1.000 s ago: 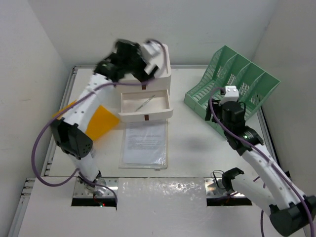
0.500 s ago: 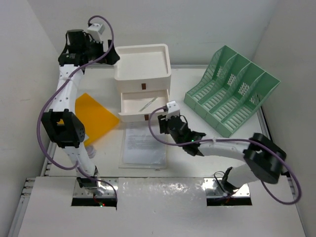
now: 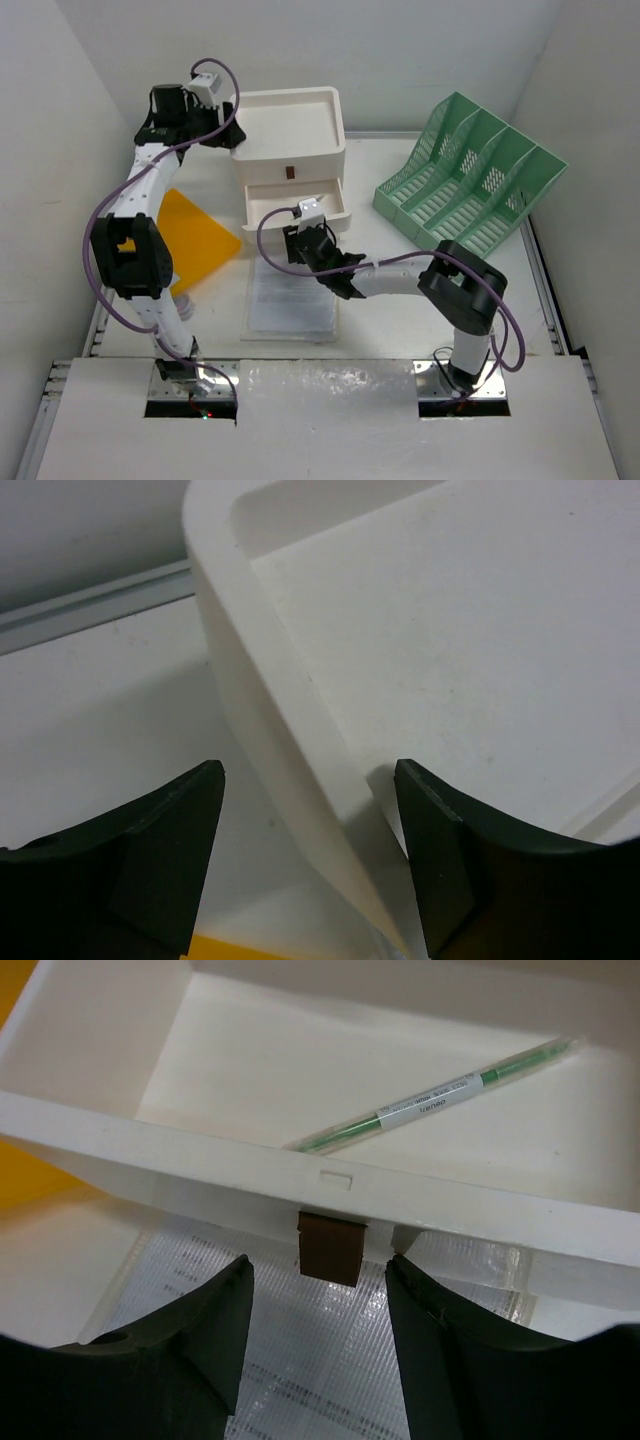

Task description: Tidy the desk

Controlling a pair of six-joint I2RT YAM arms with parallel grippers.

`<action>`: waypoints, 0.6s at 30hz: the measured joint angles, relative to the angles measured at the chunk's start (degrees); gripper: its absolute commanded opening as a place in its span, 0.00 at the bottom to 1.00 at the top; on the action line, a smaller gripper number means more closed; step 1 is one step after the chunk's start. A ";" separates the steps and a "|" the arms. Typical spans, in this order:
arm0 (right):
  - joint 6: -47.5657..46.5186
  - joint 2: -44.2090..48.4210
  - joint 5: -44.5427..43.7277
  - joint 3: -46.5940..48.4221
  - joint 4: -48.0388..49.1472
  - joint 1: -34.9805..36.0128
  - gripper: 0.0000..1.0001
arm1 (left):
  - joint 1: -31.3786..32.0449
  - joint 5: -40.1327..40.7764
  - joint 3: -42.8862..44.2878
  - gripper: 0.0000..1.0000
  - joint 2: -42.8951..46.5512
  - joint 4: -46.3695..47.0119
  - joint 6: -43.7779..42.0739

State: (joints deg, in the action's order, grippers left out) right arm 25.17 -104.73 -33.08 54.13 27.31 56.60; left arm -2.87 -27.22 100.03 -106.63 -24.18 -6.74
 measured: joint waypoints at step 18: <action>0.39 -4.26 -3.37 6.38 0.07 -4.22 0.42 | 0.48 -3.21 -0.96 0.00 -1.55 6.60 0.87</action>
State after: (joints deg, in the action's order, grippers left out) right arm 25.56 -108.99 -36.45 60.51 27.38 52.38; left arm -2.39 -30.44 99.07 -108.18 -17.58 -5.87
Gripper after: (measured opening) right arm 0.443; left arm 0.434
